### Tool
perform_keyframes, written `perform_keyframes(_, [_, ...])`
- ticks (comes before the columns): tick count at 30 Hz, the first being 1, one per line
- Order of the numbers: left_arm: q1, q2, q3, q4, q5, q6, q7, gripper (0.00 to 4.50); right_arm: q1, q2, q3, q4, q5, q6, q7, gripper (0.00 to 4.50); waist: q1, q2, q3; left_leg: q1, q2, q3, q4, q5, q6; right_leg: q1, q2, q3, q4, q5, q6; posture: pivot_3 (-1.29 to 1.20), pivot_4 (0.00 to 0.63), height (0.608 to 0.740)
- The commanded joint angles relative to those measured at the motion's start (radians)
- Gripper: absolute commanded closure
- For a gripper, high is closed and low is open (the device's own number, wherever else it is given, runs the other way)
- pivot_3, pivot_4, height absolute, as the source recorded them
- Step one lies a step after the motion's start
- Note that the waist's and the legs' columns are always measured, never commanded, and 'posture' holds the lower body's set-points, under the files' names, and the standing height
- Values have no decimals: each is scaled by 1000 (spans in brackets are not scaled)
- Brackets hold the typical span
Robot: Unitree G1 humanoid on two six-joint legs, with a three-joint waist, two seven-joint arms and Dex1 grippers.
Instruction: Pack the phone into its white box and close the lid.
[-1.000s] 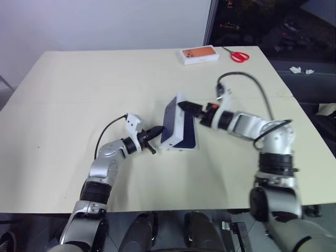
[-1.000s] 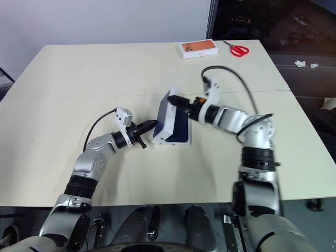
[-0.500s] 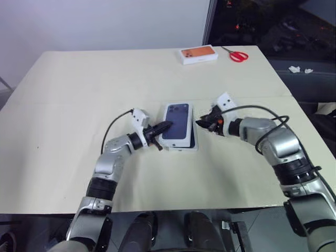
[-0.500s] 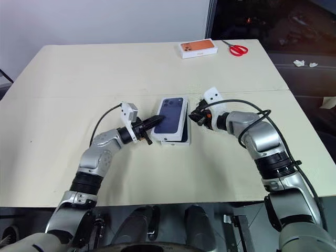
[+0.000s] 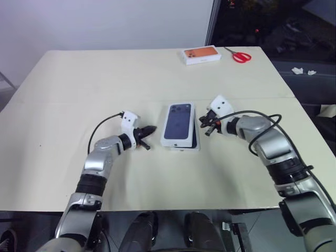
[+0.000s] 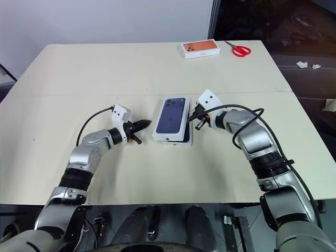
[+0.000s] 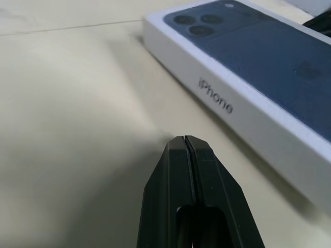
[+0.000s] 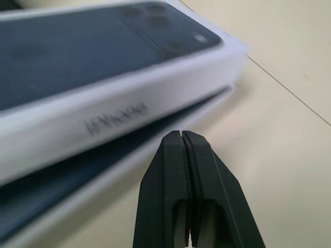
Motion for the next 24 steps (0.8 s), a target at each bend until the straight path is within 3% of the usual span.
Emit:
perform_keyframes(1, [-25, -32, -42, 30, 12, 32, -21, 4500, -39, 12, -11, -40, -27, -16, 14, 4444, -1, 0, 0, 0, 0, 0, 0, 0, 0, 0, 0, 0, 0, 0, 0, 0, 150, 740])
perform_keyframes(14, [-10, -80, -66, -69, -1, 100, -68, 4500, -18, -36, -14, -70, -102, -21, 84, 4444, -1, 0, 0, 0, 0, 0, 0, 0, 0, 0, 0, 0, 0, 0, 0, 0, 150, 740])
perform_keyframes(24, [4, -61, -59, -92, 5, 105, -57, 4500, 54, -35, -7, -122, -137, 1, 99, 4444, -2, 0, 0, 0, 0, 0, 0, 0, 0, 0, 0, 0, 0, 0, 0, 0, 150, 740])
